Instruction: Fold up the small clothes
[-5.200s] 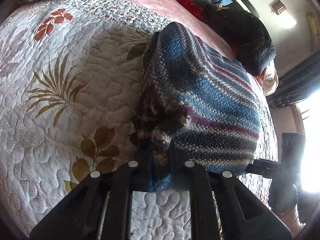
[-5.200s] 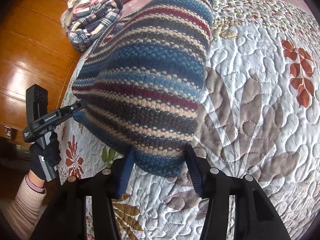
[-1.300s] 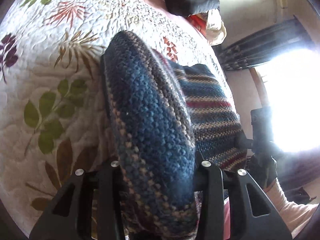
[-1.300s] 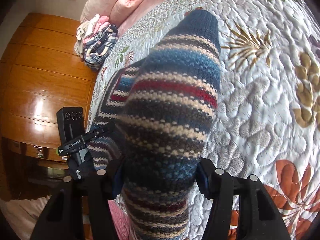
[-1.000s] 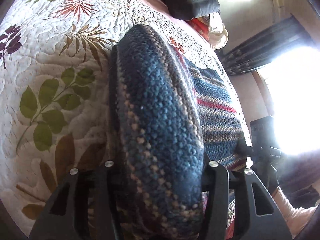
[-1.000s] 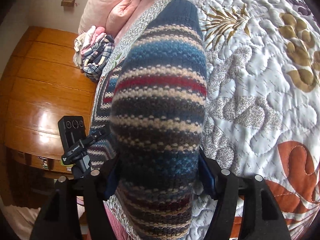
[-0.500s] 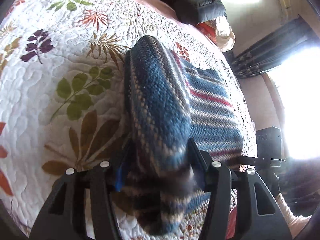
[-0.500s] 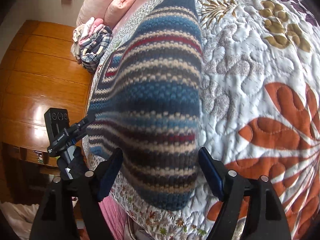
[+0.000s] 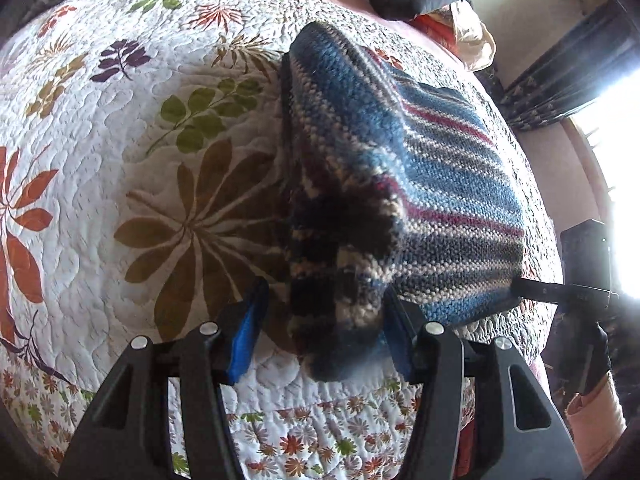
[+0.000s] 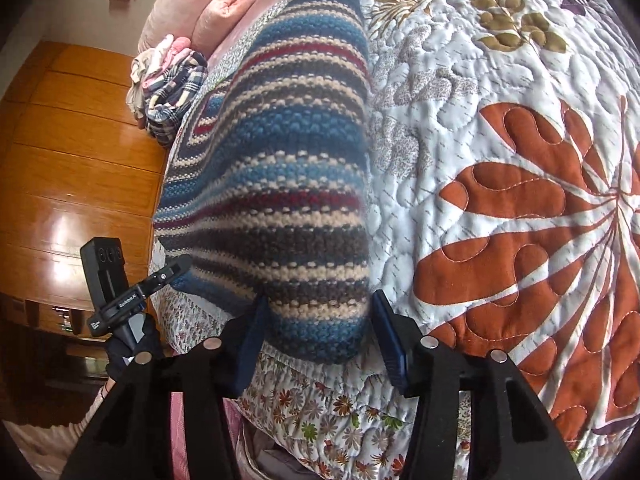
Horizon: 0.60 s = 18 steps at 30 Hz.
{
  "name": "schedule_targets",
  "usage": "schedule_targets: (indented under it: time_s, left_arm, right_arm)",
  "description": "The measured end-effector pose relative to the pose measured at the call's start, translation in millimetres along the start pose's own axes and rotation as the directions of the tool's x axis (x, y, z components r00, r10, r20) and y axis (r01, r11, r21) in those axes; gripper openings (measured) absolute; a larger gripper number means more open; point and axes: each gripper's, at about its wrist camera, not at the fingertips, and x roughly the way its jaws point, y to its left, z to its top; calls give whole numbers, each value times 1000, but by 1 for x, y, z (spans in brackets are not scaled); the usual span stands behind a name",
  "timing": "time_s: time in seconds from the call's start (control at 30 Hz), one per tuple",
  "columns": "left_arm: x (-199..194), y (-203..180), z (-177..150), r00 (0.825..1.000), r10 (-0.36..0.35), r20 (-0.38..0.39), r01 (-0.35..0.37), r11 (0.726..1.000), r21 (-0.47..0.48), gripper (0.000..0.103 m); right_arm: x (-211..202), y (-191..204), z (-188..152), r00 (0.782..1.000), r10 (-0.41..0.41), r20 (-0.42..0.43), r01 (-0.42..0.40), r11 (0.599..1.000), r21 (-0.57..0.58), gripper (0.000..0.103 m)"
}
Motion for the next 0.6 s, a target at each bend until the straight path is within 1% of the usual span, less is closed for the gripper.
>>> schedule_targets:
  time_s: [0.07, 0.2, 0.3, 0.33, 0.37, 0.4, 0.43, 0.47, 0.5, 0.53, 0.57, 0.6]
  left_arm:
    - [2, 5, -2, 1000, -14, -4, 14, 1000, -18, 55]
    - [9, 9, -7, 1000, -13, -11, 13, 999, -36, 57]
    - [9, 10, -11, 1000, -16, -3, 16, 998, -53, 58]
    - [7, 9, -12, 1000, -9, 0, 9, 998, -57, 59]
    - [5, 7, -13, 1000, 8, 4, -8, 998, -54, 61]
    - [2, 3, -15, 999, 36, 11, -35, 998, -43, 63]
    - [-2, 0, -17, 998, 62, 19, -62, 998, -31, 65]
    - [-6, -4, -20, 996, 83, 21, -83, 996, -22, 67]
    - [-9, -8, -23, 995, 96, 18, -96, 995, -15, 67]
    - [-12, -11, -26, 995, 100, 19, -100, 995, -9, 67]
    - [-15, -13, -29, 994, 109, 21, -109, 994, -7, 67]
    - [-18, -15, -33, 992, 126, 21, -126, 992, -6, 68]
  right_arm:
    - [-1, -7, -3, 1000, 0, 3, 0, 1000, 8, 52]
    - [1, -17, -3, 1000, -12, 6, 12, 1000, 25, 49]
    - [1, -11, -3, 999, -33, 9, 33, 999, 30, 50]
    - [0, -7, -3, 999, -47, 12, 47, 998, 31, 51]
    - [-1, -3, -4, 998, -63, 17, 62, 998, 28, 57]
    - [-3, 2, -4, 996, -90, 25, 89, 996, 20, 60]
    - [-4, 8, -5, 992, -123, 34, 122, 992, 12, 67]
    - [-5, 14, -6, 989, -144, 43, 144, 990, 3, 70]
    - [-6, 18, -8, 985, -165, 48, 165, 986, -6, 72]
    - [-8, 21, -10, 980, -190, 52, 190, 982, -10, 77]
    - [-9, 25, -12, 975, -216, 56, 217, 976, -11, 85]
    - [-11, 29, -15, 967, -246, 62, 247, 969, -16, 86]
